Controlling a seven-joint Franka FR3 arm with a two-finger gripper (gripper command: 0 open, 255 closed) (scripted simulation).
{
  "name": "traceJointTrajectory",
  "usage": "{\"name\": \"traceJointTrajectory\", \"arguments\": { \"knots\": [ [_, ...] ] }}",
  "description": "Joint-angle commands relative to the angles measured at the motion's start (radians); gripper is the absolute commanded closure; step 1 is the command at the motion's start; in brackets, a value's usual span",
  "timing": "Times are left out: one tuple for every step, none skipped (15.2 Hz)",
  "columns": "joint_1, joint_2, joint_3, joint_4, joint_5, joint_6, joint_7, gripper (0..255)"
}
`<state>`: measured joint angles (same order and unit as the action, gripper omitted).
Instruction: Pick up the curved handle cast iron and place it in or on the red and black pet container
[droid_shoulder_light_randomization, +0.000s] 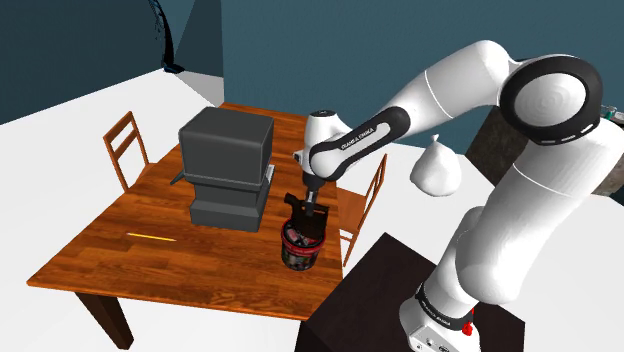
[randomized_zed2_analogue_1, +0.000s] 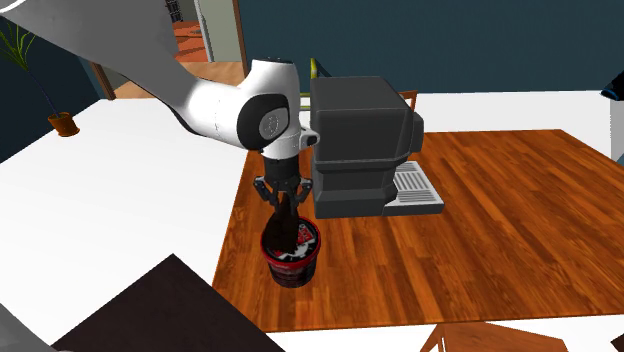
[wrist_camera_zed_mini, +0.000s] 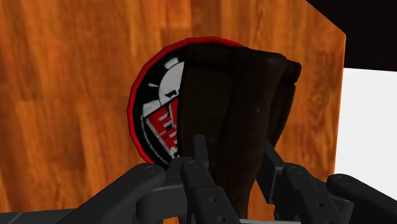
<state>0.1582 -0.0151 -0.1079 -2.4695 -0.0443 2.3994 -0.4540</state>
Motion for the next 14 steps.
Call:
{"name": "traceJointTrajectory", "arguments": {
  "knots": [
    [0.001, 0.022, 0.001, -0.007, 0.002, 0.031, 0.000, 255],
    [0.001, 0.034, 0.001, -0.010, 0.004, 0.045, 0.000, 255],
    [0.001, 0.040, 0.001, -0.011, 0.004, 0.052, -0.001, 255],
    [0.001, 0.040, 0.001, -0.011, 0.004, 0.052, -0.001, 255],
    [0.001, 0.040, 0.001, -0.011, 0.004, 0.052, -0.001, 255],
    [0.001, 0.040, 0.001, -0.011, 0.004, 0.052, -0.001, 255],
    [0.001, 0.040, 0.001, -0.011, 0.004, 0.052, -0.001, 255],
    [0.001, 0.040, 0.000, -0.011, 0.004, 0.052, -0.001, 255],
    [0.001, 0.040, 0.000, -0.011, 0.004, 0.052, -0.001, 255],
    [0.001, 0.040, 0.000, -0.011, 0.004, 0.052, -0.001, 255],
    [0.001, 0.039, 0.001, -0.011, 0.004, 0.052, 0.000, 0],
    [0.001, 0.040, 0.001, -0.011, 0.004, 0.053, 0.000, 0],
    [0.001, 0.040, 0.001, -0.012, 0.004, 0.053, 0.000, 0],
    [0.001, 0.039, 0.001, -0.013, 0.004, 0.053, 0.000, 0]
  ]
}}
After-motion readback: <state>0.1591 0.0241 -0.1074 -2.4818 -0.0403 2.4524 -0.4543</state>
